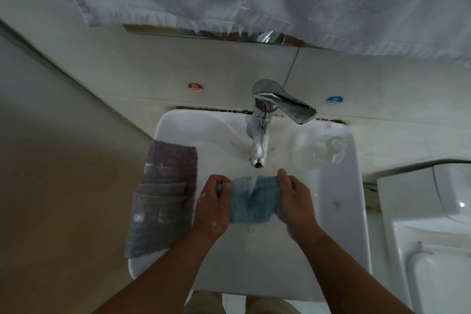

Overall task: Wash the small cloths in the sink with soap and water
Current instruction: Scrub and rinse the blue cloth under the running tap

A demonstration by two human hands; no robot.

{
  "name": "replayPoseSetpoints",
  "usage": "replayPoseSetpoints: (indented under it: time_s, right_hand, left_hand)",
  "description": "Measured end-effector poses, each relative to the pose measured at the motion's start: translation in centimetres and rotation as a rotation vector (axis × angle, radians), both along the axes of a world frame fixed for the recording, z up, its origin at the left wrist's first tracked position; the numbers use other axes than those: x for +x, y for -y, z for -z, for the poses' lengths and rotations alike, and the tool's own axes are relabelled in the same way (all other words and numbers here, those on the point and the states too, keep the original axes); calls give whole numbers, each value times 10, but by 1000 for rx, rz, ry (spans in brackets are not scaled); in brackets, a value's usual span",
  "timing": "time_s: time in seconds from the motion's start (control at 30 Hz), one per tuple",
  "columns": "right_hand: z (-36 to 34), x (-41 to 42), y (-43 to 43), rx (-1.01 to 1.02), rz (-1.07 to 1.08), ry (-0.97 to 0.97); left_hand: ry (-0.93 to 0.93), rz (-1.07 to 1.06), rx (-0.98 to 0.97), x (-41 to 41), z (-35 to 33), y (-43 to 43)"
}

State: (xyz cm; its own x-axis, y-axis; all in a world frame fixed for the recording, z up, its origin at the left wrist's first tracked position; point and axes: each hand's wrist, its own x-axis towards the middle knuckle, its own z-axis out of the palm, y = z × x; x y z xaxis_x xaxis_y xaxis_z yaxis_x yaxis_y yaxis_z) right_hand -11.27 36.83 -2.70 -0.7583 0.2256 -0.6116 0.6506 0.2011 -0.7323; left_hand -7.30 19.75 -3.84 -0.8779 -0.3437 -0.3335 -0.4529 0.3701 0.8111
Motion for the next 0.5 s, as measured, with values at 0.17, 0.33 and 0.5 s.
replayPoseSetpoints:
  time_s: [0.17,0.33,0.5]
  right_hand:
    - [-14,23,34,-67,-200,-244]
    - [-11,22,39,-136,-47,-208]
    - [-9,15,40,-312,77,-41]
  left_hand:
    - [37,-43,127,-4,-11,-31]
    - [13,-32,257,-7,-22,-44]
    - [-69,12,159,-5,-23,-47]
